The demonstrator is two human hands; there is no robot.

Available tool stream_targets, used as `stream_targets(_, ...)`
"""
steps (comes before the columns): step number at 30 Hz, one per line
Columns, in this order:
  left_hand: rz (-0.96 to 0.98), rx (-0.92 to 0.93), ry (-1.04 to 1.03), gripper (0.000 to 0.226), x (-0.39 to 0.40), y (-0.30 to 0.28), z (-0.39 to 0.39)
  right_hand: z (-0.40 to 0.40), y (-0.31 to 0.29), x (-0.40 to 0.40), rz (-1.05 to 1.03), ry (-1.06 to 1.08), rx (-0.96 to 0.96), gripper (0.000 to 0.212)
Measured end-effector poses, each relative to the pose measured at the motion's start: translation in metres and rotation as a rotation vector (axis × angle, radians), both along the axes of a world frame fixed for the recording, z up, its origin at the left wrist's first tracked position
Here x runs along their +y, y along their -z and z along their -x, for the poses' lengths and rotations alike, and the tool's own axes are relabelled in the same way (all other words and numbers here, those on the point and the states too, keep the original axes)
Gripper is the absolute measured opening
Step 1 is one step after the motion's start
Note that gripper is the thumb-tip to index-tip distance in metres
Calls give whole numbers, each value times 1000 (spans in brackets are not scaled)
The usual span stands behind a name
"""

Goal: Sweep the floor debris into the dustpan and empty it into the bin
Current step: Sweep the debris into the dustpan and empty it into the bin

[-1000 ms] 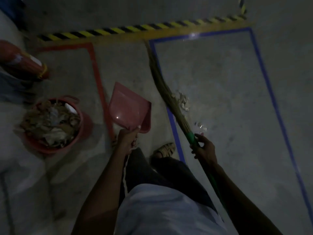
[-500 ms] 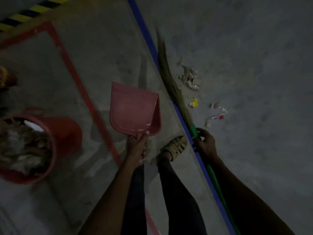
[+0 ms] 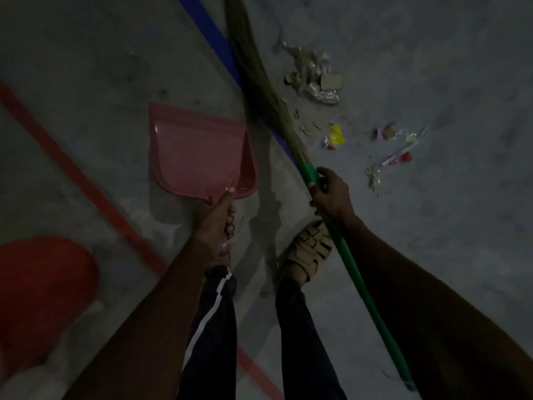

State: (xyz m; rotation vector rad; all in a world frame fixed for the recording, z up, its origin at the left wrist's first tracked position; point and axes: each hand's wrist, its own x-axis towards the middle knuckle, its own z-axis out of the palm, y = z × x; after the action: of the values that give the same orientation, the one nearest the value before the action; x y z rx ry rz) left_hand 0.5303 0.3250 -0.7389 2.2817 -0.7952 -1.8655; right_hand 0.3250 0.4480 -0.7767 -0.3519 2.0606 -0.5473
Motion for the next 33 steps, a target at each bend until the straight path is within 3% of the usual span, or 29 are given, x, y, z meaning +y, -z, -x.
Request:
stream_targets(9, -111, -54, 174, 46, 20, -1, 25, -12, -1, 77, -33, 245, 38, 50)
stream_targets(20, -43, -55, 433, 44, 59, 2, 74, -39, -16, 237, -172, 149, 317, 50)
stream_targets(26, -34, -90, 517, 44, 70, 4, 82, -66, -30, 249, -120, 118, 385, 52)
stream_targets(33, -43, -101, 469, 42, 65, 8, 70, -82, -8, 212, -18, 80, 316, 56)
